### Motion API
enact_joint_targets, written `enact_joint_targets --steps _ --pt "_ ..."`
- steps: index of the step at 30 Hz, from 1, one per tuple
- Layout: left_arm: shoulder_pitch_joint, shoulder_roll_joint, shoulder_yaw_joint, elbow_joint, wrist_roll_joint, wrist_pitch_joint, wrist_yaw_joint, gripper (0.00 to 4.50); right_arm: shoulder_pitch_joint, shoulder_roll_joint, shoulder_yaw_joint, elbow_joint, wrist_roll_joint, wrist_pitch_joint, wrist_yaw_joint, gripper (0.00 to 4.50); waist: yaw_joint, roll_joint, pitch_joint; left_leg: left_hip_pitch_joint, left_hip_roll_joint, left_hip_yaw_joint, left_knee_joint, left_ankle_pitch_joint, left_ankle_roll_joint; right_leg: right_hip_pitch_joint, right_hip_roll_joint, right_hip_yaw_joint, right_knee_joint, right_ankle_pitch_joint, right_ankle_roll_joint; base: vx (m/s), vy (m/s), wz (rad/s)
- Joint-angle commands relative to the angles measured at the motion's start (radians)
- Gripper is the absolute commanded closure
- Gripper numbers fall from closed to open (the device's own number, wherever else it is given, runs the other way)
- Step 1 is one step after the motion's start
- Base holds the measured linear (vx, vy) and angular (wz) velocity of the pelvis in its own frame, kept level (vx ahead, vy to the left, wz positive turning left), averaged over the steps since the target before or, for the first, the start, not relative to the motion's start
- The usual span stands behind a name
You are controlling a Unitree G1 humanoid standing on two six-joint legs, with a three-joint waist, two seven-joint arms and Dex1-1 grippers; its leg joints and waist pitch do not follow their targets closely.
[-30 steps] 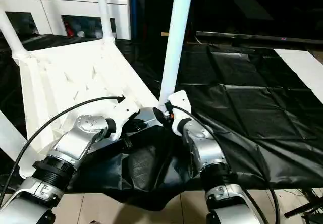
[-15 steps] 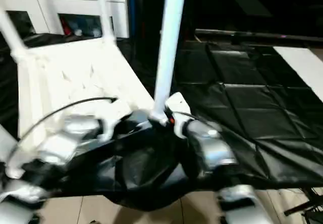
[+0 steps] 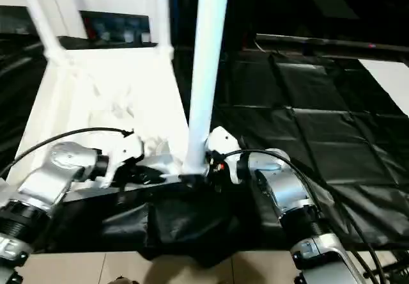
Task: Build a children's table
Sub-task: Rotate leg to tighten
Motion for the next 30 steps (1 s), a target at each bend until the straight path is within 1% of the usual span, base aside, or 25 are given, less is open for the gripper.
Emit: enact_joint_targets --steps 1,2,3,5,8,13,20,22,23,24,25,26,27,28,29,30 --pt "0.002 -0.009 -0.029 -0.03 -0.033 -0.018 -0.051 4.5 0.011 -0.013 0.024 -0.024 0.002 0.005 0.025 0.71 -0.004 0.007 -0.061 0.023 0.024 -0.003 -0.064 -0.222 0.016 0.04 -0.057 0.028 -0.064 -0.131 -0.232 0.0 0.0 0.0" --pt "0.003 -0.007 -0.029 -0.032 -0.036 -0.017 -0.055 4.5 0.013 -0.014 0.029 -0.024 -0.002 0.006 0.027 0.84 -0.004 0.007 -0.061 0.023 0.024 -0.003 -0.064 -0.222 0.014 0.04 -0.057 0.028 -0.063 -0.133 -0.23 0.0 0.0 0.0" --pt "0.005 -0.006 -0.03 -0.034 -0.035 -0.017 -0.055 4.5 0.012 -0.017 0.037 -0.013 -0.02 -0.008 0.017 1.06 -0.005 0.005 -0.062 0.023 0.024 -0.003 -0.064 -0.22 0.012 0.04 -0.057 0.028 -0.063 -0.134 -0.228 0.0 0.0 0.0" --pt "0.008 -0.006 -0.031 -0.035 -0.031 -0.018 -0.052 4.5 0.008 -0.017 0.039 0.0 -0.035 -0.02 -0.001 1.11 -0.005 0.005 -0.061 0.022 0.023 -0.003 -0.063 -0.218 0.011 0.04 -0.057 0.029 -0.063 -0.138 -0.224 0.0 0.0 0.0" --pt "0.01 -0.007 -0.031 -0.037 -0.03 -0.018 -0.052 4.5 0.005 -0.013 0.034 0.002 -0.03 -0.013 -0.004 1.41 -0.005 0.003 -0.063 0.021 0.022 -0.003 -0.062 -0.207 0.014 0.041 -0.058 0.029 -0.063 -0.136 -0.221 0.0 0.0 0.0" --pt "0.015 -0.007 -0.035 -0.038 -0.03 -0.02 -0.047 4.5 0.004 -0.016 0.038 -0.005 -0.028 -0.009 0.001 1.78 -0.005 -0.001 -0.063 0.021 0.022 -0.002 -0.06 -0.186 0.026 0.042 -0.057 0.029 -0.06 -0.111 -0.225 0.0 0.0 0.0" --pt "0.017 -0.001 -0.034 -0.034 -0.029 -0.02 -0.039 4.5 0.003 -0.014 0.044 0.005 -0.029 -0.016 0.005 1.86 -0.004 0.0 -0.064 0.021 0.022 -0.002 -0.059 -0.185 0.026 0.043 -0.057 0.028 -0.059 -0.111 -0.226 0.0 0.0 0.0" --pt "0.019 -0.009 -0.029 -0.03 -0.022 -0.02 -0.015 4.5 0.008 -0.008 0.04 0.008 -0.024 -0.014 -0.002 1.86 -0.005 -0.001 -0.064 0.02 0.022 -0.002 -0.059 -0.186 0.026 0.043 -0.057 0.028 -0.059 -0.114 -0.226 0.0 0.0 0.0" --pt "0.018 -0.017 -0.025 -0.025 -0.017 -0.02 0.009 4.5 0.013 -0.001 0.034 0.007 -0.021 -0.009 -0.015 1.86 -0.005 -0.004 -0.064 0.02 0.022 -0.002 -0.058 -0.187 0.026 0.042 -0.057 0.028 -0.059 -0.117 -0.225 0.0 0.0 0.0" --pt "0.015 -0.027 -0.02 -0.018 -0.011 -0.021 0.033 4.5 0.016 0.006 0.029 0.008 -0.02 -0.006 -0.032 1.86 -0.004 -0.003 -0.063 0.02 0.022 -0.002 -0.058 -0.187 0.026 0.042 -0.057 0.028 -0.059 -0.121 -0.224 0.0 0.0 0.0" --pt "0.008 -0.048 -0.015 -0.004 0.001 -0.01 0.082 4.5 0.016 0.026 0.017 0.02 -0.026 -0.003 -0.083 1.86 -0.006 -0.002 -0.059 0.021 0.022 -0.002 -0.06 -0.209 0.018 0.038 -0.057 0.029 -0.064 -0.159 -0.217 0.0 0.0 0.0" --pt "0.007 -0.05 -0.014 -0.002 0.003 -0.009 0.087 4.5 0.016 0.029 0.016 0.022 -0.027 -0.003 -0.09 1.86 -0.006 -0.002 -0.059 0.021 0.022 -0.002 -0.06 -0.209 0.018 0.038 -0.057 0.029 -0.064 -0.159 -0.217 0.0 0.0 0.0" --pt "-0.014 -0.098 -0.006 0.031 0.032 0.007 0.191 4.5 0.007 0.08 -0.015 0.068 -0.049 0.002 -0.229 1.86 -0.008 0.0 -0.056 0.021 0.023 -0.004 -0.063 -0.23 0.003 0.037 -0.059 0.03 -0.068 -0.208 -0.207 0.0 0.0 0.0" --pt "-0.027 -0.129 -0.002 0.049 0.045 0.02 0.25 4.5 0.002 0.111 -0.032 0.094 -0.055 0.007 -0.298 1.86 -0.014 0.002 -0.053 0.023 0.019 -0.004 -0.065 -0.271 -0.019 0.032 -0.058 0.029 -0.076 -0.286 -0.191 0.0 0.0 0.0" --pt "-0.048 -0.181 0.006 0.073 0.062 0.03 0.34 4.5 -0.005 0.161 -0.053 0.128 -0.054 0.018 -0.388 1.86 -0.019 -0.002 -0.052 0.027 0.017 -0.007 -0.064 -0.308 -0.038 0.029 -0.061 0.03 -0.083 -0.37 -0.169 -0.052 0.003 -0.03" --pt "-0.048 -0.181 0.006 0.073 0.062 0.03 0.34 4.5 -0.005 0.161 -0.053 0.128 -0.054 0.018 -0.388 1.87 -0.019 -0.004 -0.055 0.027 0.017 -0.013 -0.066 -0.319 -0.043 0.032 -0.065 0.027 -0.088 -0.424 -0.146 -0.057 0.006 -0.04"
